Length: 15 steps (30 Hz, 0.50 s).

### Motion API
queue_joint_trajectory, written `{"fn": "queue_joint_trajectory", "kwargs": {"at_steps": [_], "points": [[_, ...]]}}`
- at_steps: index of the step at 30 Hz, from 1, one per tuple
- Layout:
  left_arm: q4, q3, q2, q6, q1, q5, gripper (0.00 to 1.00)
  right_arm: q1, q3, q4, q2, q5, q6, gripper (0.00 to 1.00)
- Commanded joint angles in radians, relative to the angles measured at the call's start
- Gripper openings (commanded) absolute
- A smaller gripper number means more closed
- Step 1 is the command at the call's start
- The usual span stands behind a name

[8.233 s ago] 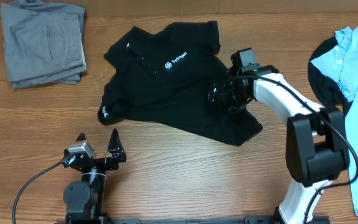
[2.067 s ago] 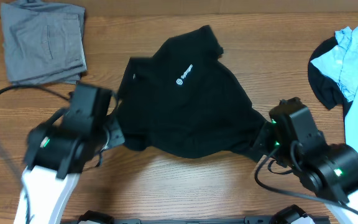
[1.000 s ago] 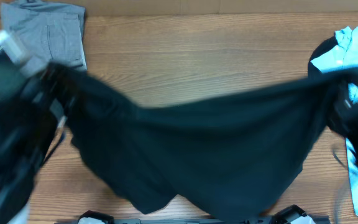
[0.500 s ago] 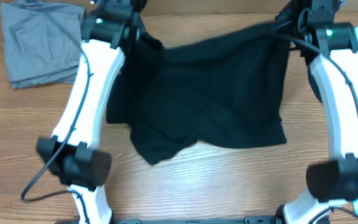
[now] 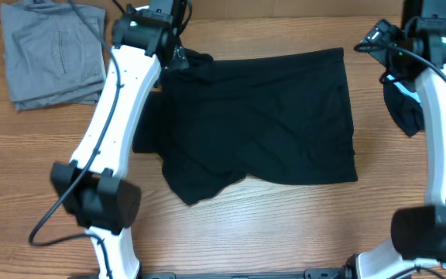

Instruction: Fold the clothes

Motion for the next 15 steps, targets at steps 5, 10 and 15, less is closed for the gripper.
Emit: {"fn": "queue_joint_trajectory", "kwargs": {"at_steps": [5, 10, 15], "points": [[-0.16, 0.014, -0.339, -0.056, -0.042, 0.066, 1.0, 0.002, 0.023, -0.147, -0.259, -0.097, -0.005, 1.0], [-0.318, 0.013, -0.488, -0.162, -0.145, 0.076, 1.0, 0.002, 0.022, -0.293, -0.362, -0.113, -0.004, 1.0], [-0.364, -0.024, -0.565, -0.192, -0.31, 0.103, 1.0, 0.002, 0.021, -0.424, -0.406, -0.151, -0.005, 1.0]]}}
